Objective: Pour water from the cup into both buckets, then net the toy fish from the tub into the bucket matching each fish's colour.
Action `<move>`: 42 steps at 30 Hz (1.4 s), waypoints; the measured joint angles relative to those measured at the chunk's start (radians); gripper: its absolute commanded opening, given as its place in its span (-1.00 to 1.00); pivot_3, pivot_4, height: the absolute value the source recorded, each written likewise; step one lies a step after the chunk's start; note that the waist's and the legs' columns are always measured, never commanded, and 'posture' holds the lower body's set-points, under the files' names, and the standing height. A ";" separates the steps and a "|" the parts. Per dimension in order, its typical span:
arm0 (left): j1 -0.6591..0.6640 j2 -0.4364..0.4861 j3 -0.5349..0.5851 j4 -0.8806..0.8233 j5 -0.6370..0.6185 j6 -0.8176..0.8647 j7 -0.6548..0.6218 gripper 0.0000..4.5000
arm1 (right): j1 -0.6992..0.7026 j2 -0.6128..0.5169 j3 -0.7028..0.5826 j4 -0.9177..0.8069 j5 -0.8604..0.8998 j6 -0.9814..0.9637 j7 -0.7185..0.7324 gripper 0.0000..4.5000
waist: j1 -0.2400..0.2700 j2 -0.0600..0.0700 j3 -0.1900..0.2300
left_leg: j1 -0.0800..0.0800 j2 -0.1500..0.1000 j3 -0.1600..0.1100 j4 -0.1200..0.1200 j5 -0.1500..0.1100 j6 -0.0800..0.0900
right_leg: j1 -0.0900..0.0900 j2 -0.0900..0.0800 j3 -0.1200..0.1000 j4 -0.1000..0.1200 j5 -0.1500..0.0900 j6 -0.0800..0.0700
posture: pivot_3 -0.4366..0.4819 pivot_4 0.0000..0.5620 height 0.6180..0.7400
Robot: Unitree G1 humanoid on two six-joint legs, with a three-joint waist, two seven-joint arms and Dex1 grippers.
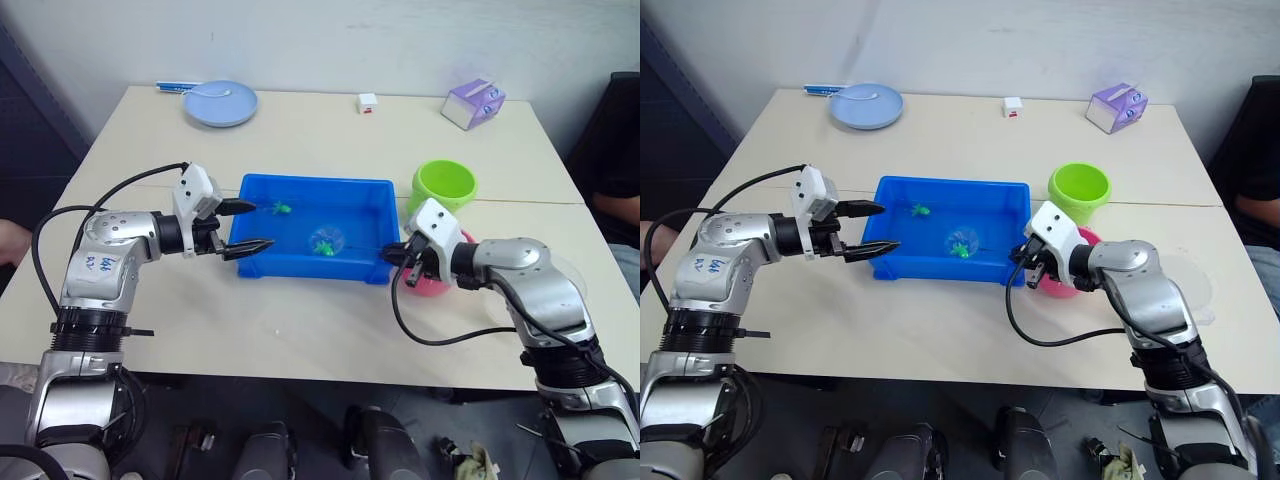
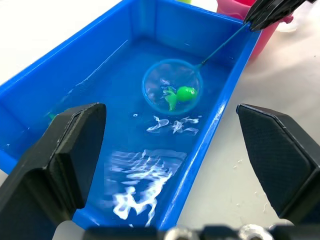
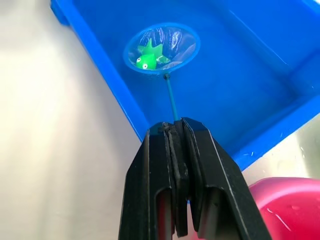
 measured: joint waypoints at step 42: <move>-0.209 -0.292 -0.025 0.147 -0.032 -0.062 -0.023 1.00 | -0.162 -0.597 0.239 0.539 -0.833 -1.183 -0.523 -0.65 | -0.001 0.000 0.000 | 0.003 0.004 0.008 -0.003 0.000 -0.001 | -0.001 0.004 0.007 -0.001 0.000 0.000 | -0.05 -0.47 0.99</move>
